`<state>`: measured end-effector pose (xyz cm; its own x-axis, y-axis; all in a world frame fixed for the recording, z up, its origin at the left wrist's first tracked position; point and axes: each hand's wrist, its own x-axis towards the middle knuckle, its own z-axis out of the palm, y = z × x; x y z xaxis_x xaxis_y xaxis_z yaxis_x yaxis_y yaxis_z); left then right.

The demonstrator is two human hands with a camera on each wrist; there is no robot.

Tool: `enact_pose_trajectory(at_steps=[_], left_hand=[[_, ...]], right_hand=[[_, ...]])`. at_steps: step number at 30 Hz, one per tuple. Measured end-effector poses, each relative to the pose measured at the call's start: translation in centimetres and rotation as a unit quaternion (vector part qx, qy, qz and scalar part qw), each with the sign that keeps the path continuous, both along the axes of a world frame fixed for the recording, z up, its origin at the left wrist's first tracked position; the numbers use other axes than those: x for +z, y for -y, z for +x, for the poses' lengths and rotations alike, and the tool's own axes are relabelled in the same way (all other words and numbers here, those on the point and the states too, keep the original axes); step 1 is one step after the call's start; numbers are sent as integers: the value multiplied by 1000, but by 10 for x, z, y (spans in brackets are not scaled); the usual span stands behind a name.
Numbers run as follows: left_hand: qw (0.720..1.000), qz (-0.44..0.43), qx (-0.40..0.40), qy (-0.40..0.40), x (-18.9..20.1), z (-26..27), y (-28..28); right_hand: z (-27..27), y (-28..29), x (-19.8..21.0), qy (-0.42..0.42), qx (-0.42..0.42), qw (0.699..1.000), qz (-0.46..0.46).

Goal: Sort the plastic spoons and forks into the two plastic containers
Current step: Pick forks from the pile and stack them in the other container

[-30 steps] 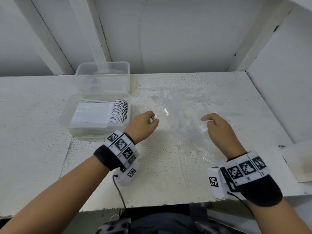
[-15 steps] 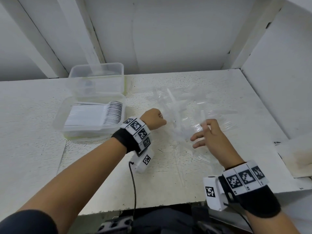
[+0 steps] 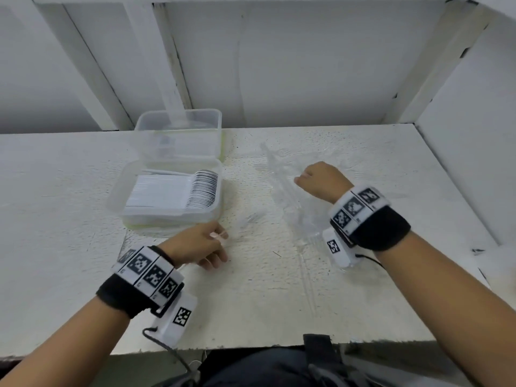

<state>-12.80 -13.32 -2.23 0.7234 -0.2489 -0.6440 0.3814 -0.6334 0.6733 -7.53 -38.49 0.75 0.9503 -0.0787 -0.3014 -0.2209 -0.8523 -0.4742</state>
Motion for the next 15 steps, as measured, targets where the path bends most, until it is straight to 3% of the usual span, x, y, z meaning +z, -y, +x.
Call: enact_pose_trajectory(at_steps=[4, 7, 11, 15], left_hand=[[999, 41, -7, 15, -8, -11, -8], [998, 60, 1, 34, -16, -14, -12], [998, 41, 30, 36, -19, -17, -11], [998, 23, 40, 53, -20, -13, -9]], right_hand=[[24, -19, -15, -53, 48, 990, -120], [29, -25, -22, -58, 59, 986, -145], [31, -21, -24, -47, 25, 994, -93], [18, -10, -8, -9, -6, 997, 71]])
